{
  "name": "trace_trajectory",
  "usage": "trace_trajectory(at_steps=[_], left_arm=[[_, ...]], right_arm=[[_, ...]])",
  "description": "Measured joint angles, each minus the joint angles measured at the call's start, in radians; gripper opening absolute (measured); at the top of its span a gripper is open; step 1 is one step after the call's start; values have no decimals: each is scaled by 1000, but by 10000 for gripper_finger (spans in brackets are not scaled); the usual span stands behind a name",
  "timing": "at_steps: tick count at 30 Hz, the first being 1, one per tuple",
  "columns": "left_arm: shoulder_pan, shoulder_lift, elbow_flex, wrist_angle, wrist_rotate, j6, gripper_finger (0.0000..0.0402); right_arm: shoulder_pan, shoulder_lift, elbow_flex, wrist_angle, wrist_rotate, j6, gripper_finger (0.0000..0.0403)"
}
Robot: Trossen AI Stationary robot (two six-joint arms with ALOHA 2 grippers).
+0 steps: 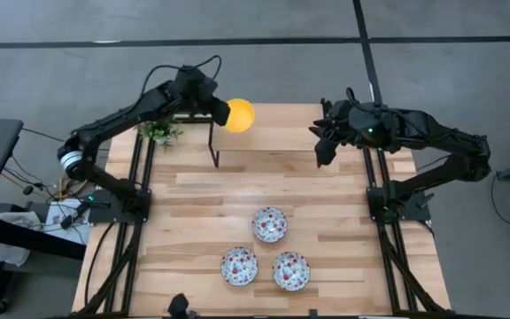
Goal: Pick & Place Mini bowls
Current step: Put the top yellow bowl on the shelf
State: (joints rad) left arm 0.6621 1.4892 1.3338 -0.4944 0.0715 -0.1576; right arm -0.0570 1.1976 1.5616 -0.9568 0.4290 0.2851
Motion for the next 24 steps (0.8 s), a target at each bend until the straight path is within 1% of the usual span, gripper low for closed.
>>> trace_trajectory(at_steps=[8, 16, 24], left_arm=[[14, 57, 0, -3, -5, 24, 9], [14, 59, -6, 2, -78, 54, 9], [14, 59, -7, 4, -87, 50, 10]], right_arm=[[25, 0, 0, -33, -1, 31, 87], [64, 1, 0, -32, 15, 50, 87], [73, 1, 0, -31, 20, 50, 87]])
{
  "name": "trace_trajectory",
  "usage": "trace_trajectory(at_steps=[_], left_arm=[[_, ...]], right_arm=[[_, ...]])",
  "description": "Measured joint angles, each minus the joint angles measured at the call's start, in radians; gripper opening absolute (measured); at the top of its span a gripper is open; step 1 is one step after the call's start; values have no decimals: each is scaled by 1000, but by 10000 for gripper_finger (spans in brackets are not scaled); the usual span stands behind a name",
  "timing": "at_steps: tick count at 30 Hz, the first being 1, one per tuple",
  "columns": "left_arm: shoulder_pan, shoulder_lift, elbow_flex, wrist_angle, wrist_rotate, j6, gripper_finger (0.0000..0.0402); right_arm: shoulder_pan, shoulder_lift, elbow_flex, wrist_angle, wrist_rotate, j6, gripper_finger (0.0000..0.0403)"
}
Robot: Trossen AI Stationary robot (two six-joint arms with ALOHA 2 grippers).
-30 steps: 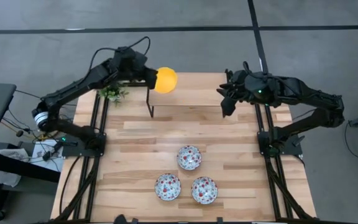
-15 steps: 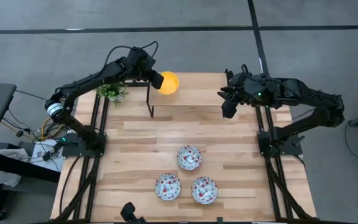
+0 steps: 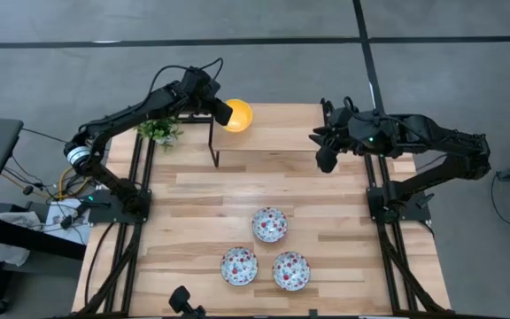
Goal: Pick & Place Mini bowls
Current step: Put the top yellow bowl on the shelf, then put the top white bowl on the shelf
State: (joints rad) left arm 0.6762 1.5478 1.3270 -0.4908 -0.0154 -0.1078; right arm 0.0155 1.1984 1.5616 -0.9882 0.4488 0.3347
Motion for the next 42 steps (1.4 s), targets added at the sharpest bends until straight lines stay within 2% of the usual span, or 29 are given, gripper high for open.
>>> trace_trajectory(at_steps=[22, 36, 42], left_arm=[[-1, 0, 0, 5, 0, -2, 40], [-1, 0, -1, 1, -37, -2, 61], [-1, -2, -1, 1, -37, 33, 61]], right_arm=[[0, 0, 0, 0, -3, 0, 87], [0, 0, 0, -7, -4, -3, 87], [-5, 0, 0, -6, -3, -48, 87]])
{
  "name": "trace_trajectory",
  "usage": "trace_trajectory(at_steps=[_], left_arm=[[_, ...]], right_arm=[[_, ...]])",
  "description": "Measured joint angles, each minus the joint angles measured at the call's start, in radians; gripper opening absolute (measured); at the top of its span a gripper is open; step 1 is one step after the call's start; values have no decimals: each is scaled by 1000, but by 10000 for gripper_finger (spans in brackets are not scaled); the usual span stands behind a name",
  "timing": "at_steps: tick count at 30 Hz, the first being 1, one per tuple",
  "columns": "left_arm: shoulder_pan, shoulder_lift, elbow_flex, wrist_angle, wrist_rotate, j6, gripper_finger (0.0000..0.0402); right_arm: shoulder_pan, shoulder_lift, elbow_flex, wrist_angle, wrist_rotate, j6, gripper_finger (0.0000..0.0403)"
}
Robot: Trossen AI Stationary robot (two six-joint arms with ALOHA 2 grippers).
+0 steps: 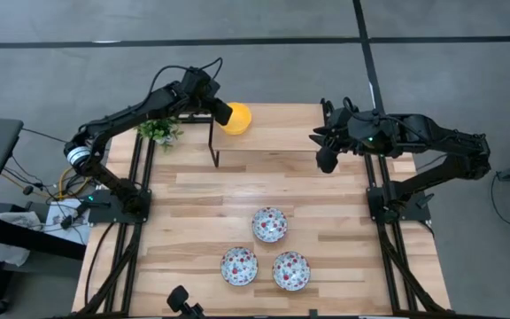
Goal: Pick & Place Mini bowls
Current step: Put the top white bowl on the shelf
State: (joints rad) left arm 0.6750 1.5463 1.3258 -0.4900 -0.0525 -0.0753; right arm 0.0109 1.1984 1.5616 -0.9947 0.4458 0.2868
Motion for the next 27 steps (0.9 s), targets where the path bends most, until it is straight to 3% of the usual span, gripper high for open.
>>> trace_trajectory(at_steps=[6, 14, 17, 21, 27], left_arm=[[-3, -41, -1, -3, -1, 14, 58], [-51, -209, -1, -6, -4, 15, 58], [-106, -284, -1, -19, 7, 13, 57], [-195, -388, -3, -26, 108, 12, 55], [-345, -540, -84, -22, 162, 14, 54]], right_arm=[[0, 0, 0, 0, 1, -34, 87], [0, 0, 0, 0, 1, -55, 87], [0, 0, -17, 15, 2, -52, 87], [0, 0, -75, 36, 2, -51, 87], [1, 1, -218, 186, -2, -50, 87]])
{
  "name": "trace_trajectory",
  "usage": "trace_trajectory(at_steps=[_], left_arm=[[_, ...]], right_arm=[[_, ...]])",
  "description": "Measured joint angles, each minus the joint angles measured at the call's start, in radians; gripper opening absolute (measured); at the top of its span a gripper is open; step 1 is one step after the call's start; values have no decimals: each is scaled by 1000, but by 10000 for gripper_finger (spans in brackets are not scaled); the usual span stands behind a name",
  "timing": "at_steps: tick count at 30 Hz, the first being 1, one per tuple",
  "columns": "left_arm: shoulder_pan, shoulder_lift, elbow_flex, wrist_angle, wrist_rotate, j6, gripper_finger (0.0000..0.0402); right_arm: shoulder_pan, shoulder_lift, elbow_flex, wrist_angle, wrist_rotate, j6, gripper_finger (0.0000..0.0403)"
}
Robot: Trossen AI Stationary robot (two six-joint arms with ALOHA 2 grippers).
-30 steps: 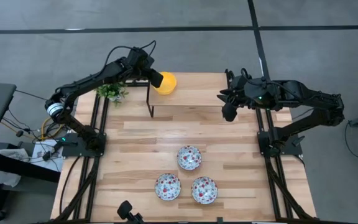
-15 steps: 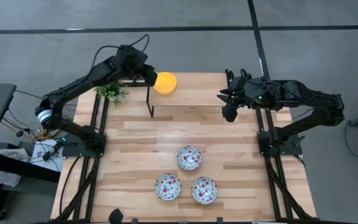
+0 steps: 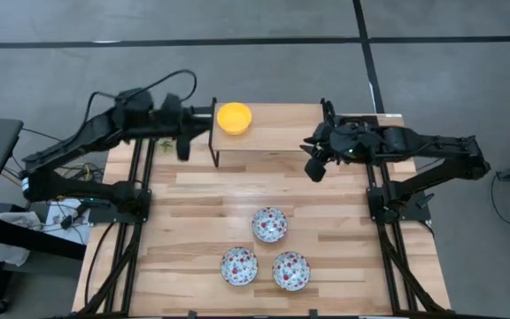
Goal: Pick & Place Mini bowls
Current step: Put the top white bowl on the shelf
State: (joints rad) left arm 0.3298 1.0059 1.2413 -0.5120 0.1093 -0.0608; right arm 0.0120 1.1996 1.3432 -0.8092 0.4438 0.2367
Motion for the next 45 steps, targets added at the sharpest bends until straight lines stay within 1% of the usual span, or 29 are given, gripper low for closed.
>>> trace_trajectory(at_steps=[6, 11, 14, 17, 19, 21, 26, 31, 35, 41, 45], left_arm=[[-112, -110, -141, 23, 1, -5, 53], [-167, -155, -278, 146, 1, -30, 53], [-188, -156, -351, 236, 0, -64, 53], [-204, -153, -407, 303, 0, -92, 53], [-210, -153, -440, 324, 1, -104, 53], [-213, -153, -470, 358, 0, -105, 53], [-214, -155, -516, 397, 0, -166, 53], [-221, -163, -556, 405, 14, -211, 53], [-220, -161, -573, 405, 10, -209, 53], [-220, -160, -607, 435, -3, -208, 53], [-220, -160, -622, 452, -4, -219, 53]], right_arm=[[23, 0, -134, 183, -7, 26, 87], [55, -1, -211, 289, -32, 26, 87], [64, 0, -224, 295, -33, 41, 87], [58, 9, -224, 318, -33, 146, 87], [60, 16, -224, 329, -57, 164, 87], [69, 32, -222, 343, -110, 160, 87], [87, 125, -223, 343, -205, 167, 87], [87, 229, -223, 371, -232, 201, 87], [87, 279, -223, 390, -285, 235, 87], [85, 343, -223, 351, -432, 235, 87], [68, 364, -223, 333, -481, 208, 87]])
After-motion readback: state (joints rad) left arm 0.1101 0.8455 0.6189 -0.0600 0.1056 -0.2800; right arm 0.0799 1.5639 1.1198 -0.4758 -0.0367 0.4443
